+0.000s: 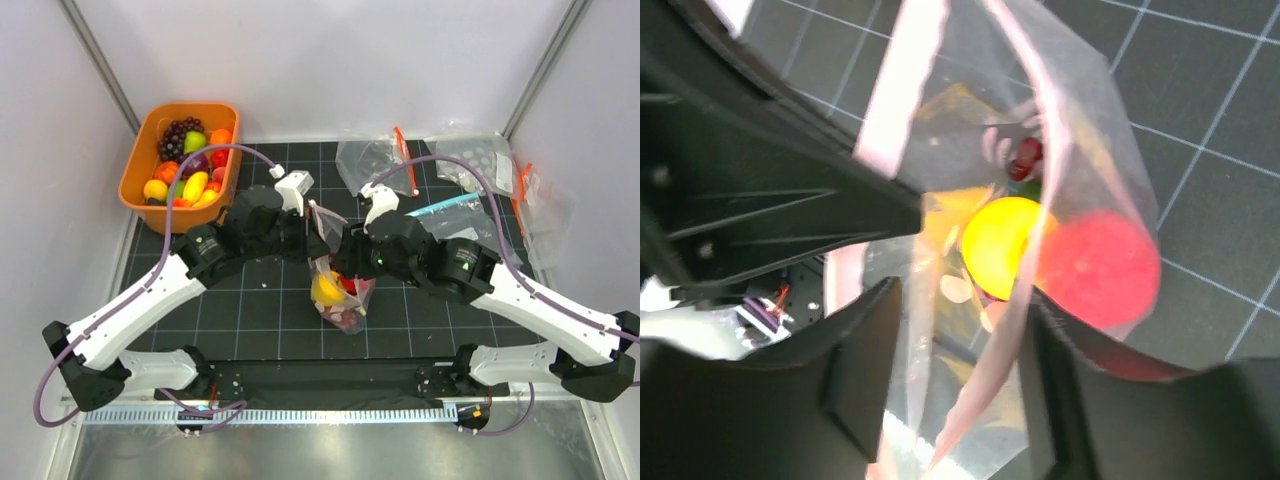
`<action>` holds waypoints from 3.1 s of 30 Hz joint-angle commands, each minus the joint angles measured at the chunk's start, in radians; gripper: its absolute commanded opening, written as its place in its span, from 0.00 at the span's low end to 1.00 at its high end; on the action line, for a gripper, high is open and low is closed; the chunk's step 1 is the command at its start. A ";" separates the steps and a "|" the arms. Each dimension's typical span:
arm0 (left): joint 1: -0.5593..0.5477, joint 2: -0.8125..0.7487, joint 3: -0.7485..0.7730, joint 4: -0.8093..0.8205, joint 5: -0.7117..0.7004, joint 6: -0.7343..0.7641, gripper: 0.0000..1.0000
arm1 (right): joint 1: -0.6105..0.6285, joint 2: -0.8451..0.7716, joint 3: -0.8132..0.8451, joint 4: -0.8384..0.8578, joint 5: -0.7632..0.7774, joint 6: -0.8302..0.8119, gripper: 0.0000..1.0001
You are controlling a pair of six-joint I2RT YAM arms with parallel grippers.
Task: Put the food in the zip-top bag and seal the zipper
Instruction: Adjust the zipper food storage bag at the center of the board, then zip the zipper food storage bag at the center of the board.
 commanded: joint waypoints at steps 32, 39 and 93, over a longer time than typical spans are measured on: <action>0.001 0.067 0.061 0.197 -0.046 -0.149 0.22 | 0.014 0.129 0.140 -0.134 0.180 -0.123 0.36; 0.006 -0.063 -0.003 0.175 -0.133 -0.037 1.00 | 0.014 0.029 0.071 -0.114 0.205 -0.144 0.01; 0.262 -0.266 -0.567 1.174 0.689 0.060 0.26 | 0.013 -0.301 -0.015 -0.009 -0.470 -0.328 0.01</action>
